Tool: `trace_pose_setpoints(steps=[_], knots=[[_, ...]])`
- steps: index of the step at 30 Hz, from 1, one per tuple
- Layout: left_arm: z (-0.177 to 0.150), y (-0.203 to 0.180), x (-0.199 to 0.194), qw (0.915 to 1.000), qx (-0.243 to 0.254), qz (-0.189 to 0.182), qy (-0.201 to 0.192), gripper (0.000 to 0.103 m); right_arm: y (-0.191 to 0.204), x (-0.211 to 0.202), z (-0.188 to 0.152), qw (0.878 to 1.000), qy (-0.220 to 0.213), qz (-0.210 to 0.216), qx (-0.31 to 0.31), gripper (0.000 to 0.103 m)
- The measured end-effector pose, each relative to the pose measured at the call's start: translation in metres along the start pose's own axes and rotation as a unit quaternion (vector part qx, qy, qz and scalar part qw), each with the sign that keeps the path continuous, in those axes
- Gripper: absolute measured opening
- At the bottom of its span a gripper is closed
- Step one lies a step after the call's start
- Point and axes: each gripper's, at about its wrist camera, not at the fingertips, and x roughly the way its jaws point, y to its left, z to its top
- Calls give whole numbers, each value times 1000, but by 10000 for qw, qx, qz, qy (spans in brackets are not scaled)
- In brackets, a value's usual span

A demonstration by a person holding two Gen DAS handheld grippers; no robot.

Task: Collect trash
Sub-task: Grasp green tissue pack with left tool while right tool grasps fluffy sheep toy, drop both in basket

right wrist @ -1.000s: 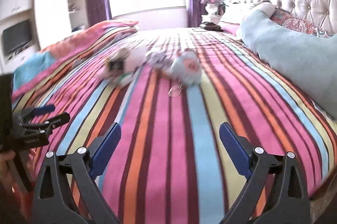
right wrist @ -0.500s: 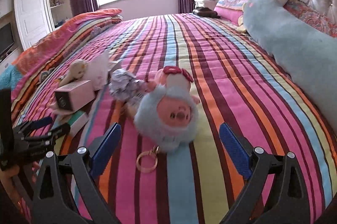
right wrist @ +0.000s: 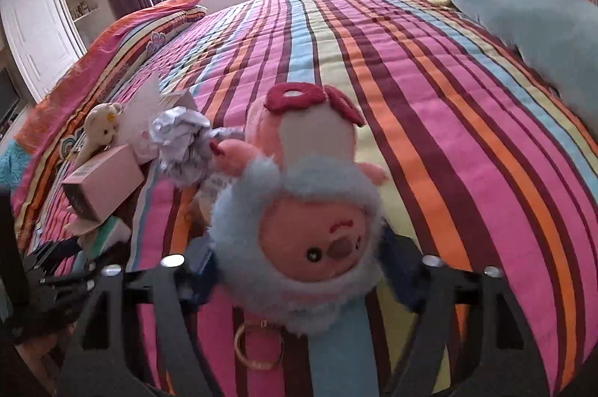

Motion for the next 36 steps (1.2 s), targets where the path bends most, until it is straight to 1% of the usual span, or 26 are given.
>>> trace_pose_setpoints(steps=[3, 5, 6, 8, 10, 12, 13, 14, 17, 19, 21, 23, 24, 25, 26, 27, 28, 30, 31, 32, 33, 34, 36], knots=[[-11, 4, -10, 9999, 34, -165, -29, 71, -1, -18, -12, 9999, -25, 138, -30, 63], [-22, 7, -20, 9995, 6, -301, -76, 71, -4, -34, -26, 9994, -30, 341, 56, 63], [-33, 9, -29, 9991, -19, -392, -131, 71, -5, -45, -38, 9987, -21, 511, 91, 63], [-51, 11, -48, 9982, -87, -533, -267, 71, -4, -59, -56, 9976, 23, 687, 90, 63], [-73, 14, -73, 9965, -146, -702, -423, 71, 0, -82, -84, 9957, 36, 925, 53, 63], [-102, 15, -108, 9940, -142, -875, -648, 71, 4, -100, -103, 9934, 17, 1144, 63, 63], [-113, 14, -120, 9931, -109, -917, -719, 71, 10, -119, -120, 9912, -56, 1324, 37, 63], [-128, 12, -137, 9922, -14, -953, -809, 71, 13, -129, -127, 9901, -98, 1402, 9, 63], [-179, 7, -189, 9882, 240, -1091, -1050, 71, 31, -177, -161, 9836, -294, 1772, -179, 63], [-214, 5, -222, 9847, 368, -1237, -1168, 71, 44, -212, -188, 9777, -362, 2041, -351, 63], [-251, 0, -249, 9826, 543, -1330, -1175, 71, 50, -235, -209, 9733, -363, 2215, -477, 63], [-292, -5, -271, 9821, 624, -1424, -1067, 71, 54, -257, -239, 9678, -256, 2459, -473, 63], [-307, -6, -277, 9819, 639, -1478, -993, 71, 56, -266, -257, 9640, -114, 2628, -383, 63], [-327, -9, -281, 9818, 670, -1552, -869, 71, 56, -268, -268, 9620, 8, 2712, -330, 63], [-348, -13, -282, 9823, 719, -1574, -716, 71, 58, -269, -286, 9599, 202, 2781, -276, 63], [-369, -18, -279, 9838, 773, -1540, -502, 71, 59, -268, -304, 9600, 409, 2759, -258, 63], [-381, -21, -274, 9845, 804, -1520, -332, 71, 60, -262, -320, 9616, 618, 2664, -248, 63], [-410, -26, -252, 9852, 780, -1517, 177, 71, 58, -248, -347, 9625, 1009, 2513, -155, 63], [-424, -27, -237, 9852, 718, -1481, 470, 71, 53, -230, -366, 9619, 1368, 2366, -19, 63], [-436, -29, -222, 9846, 673, -1441, 731, 71, 52, -222, -377, 9621, 1546, 2247, 5, 63], [-445, -30, -209, 9815, 655, -1497, 995, 71, 49, -209, -390, 9635, 1747, 2028, -42, 63], [-449, -31, -201, 9799, 624, -1528, 1123, 71, 48, -198, -399, 9636, 1927, 1851, -78, 63], [-456, -33, -182, 9763, 639, -1507, 1417, 71, 44, -179, -411, 9586, 2255, 1737, 52, 63]])
